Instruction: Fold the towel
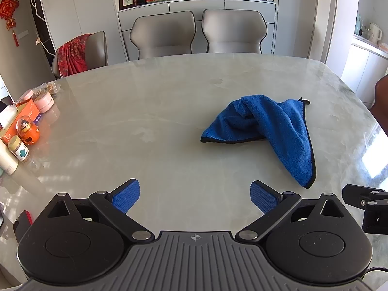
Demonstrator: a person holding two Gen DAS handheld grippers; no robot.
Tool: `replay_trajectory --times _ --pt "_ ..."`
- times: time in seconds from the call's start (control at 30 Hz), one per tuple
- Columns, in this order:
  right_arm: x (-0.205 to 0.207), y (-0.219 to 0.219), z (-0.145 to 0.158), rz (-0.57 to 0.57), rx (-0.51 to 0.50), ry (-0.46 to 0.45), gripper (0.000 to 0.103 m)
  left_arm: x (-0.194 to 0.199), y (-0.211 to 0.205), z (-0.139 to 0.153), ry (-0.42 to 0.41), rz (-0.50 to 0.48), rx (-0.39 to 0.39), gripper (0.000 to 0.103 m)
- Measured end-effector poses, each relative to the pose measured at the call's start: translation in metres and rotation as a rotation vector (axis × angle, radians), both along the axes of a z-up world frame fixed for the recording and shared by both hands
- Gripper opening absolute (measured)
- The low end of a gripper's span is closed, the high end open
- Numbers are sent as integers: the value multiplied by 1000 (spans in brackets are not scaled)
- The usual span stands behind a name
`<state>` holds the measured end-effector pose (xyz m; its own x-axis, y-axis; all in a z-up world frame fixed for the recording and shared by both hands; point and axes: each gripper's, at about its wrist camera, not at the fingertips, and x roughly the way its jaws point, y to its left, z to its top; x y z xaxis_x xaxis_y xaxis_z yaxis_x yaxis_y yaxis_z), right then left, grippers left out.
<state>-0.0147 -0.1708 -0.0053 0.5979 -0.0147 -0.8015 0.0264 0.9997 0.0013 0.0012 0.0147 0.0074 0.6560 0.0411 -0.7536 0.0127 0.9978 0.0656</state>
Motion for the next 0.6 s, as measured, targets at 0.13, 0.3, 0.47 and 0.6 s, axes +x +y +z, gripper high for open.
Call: replay_trajectory --times 0.13,0.3,0.47,0.6 --pt "0 0 0 2 -3 5 102 1 -3 -1 2 2 5 100" --pt "1 0 0 5 -5 11 102 0 -8 -2 5 3 9 100" --pt "2 -2 -1 9 8 3 102 2 -11 -4 9 2 10 100" --pt "-1 -8 3 22 54 -50 102 5 -13 -6 15 0 11 100"
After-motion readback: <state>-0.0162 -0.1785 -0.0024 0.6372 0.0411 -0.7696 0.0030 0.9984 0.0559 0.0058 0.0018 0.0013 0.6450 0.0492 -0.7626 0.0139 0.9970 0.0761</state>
